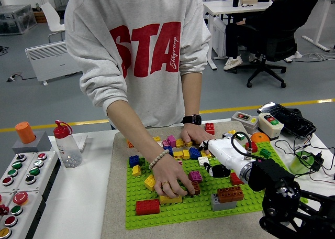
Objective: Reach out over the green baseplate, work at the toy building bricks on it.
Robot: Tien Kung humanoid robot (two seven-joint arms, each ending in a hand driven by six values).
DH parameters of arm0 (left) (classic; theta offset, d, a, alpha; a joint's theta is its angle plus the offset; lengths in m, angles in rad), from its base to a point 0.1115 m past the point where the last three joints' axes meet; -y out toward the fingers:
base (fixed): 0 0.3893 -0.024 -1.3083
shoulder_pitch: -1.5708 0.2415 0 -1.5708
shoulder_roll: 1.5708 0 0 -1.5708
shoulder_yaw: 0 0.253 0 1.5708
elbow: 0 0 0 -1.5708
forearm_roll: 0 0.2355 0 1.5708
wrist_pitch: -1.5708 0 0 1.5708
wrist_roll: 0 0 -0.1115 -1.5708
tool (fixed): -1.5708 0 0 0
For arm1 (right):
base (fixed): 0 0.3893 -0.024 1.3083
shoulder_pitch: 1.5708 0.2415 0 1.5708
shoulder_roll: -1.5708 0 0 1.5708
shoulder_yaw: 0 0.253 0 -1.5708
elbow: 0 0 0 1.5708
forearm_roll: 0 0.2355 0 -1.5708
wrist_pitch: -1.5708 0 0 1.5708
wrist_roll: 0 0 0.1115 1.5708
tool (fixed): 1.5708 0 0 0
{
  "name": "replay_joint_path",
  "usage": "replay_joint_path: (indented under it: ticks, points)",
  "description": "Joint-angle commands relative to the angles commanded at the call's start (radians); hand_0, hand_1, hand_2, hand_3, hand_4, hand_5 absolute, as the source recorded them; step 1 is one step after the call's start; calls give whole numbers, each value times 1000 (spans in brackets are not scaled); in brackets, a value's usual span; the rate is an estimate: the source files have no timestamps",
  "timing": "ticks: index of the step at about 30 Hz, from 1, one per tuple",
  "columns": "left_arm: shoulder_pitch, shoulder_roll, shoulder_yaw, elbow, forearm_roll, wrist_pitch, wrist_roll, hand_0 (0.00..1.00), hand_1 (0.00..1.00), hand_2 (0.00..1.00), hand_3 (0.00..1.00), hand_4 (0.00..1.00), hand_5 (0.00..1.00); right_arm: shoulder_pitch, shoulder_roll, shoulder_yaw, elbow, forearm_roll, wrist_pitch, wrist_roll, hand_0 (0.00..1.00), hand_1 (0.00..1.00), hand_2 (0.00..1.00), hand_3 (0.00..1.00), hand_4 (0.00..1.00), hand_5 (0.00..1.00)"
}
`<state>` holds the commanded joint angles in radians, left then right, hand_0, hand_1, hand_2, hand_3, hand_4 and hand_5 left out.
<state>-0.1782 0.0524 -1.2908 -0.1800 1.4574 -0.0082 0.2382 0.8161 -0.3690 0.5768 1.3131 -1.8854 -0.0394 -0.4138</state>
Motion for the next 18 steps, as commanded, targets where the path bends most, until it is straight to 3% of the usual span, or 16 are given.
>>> replay_joint_path:
  ticks: [8, 18]
  points:
    - [-5, 1, -1, 0, 1, 1, -1, 654, 687, 667, 564, 282, 998, -6, -34, 11, 46, 3, 60, -17, 827, 741, 748, 731, 586, 189]
    - [-9, 2, -2, 0, 1, -1, 0, 654, 688, 667, 563, 282, 998, 0, -21, -39, 64, 9, 96, -19, 826, 731, 742, 705, 594, 205]
